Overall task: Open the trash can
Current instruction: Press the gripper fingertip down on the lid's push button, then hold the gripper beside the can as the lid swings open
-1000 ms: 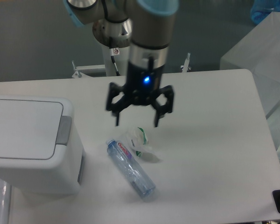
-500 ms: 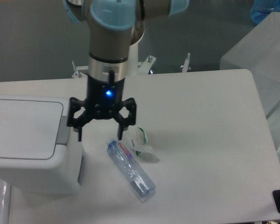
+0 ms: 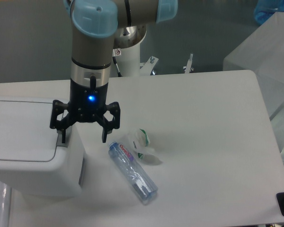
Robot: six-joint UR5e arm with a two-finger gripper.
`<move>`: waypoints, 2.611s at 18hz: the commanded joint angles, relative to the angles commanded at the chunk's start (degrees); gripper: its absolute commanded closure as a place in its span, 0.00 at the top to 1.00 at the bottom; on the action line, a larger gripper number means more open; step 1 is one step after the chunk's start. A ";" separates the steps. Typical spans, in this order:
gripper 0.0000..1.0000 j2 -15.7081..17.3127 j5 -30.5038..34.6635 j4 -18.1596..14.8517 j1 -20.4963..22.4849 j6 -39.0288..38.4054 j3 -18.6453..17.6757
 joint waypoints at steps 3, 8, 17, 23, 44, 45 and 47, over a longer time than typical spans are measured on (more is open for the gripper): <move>1.00 -0.09 0.18 0.00 0.00 0.00 -0.44; 1.00 -0.09 0.18 0.00 0.00 0.44 -0.79; 1.00 -0.26 0.18 0.00 0.00 0.53 -0.79; 1.00 -0.26 0.18 0.00 0.09 0.53 -0.79; 1.00 3.34 -0.27 0.09 14.66 0.97 5.27; 1.00 3.60 -0.18 0.09 15.90 1.58 5.19; 1.00 3.60 -0.18 0.09 18.71 5.86 4.92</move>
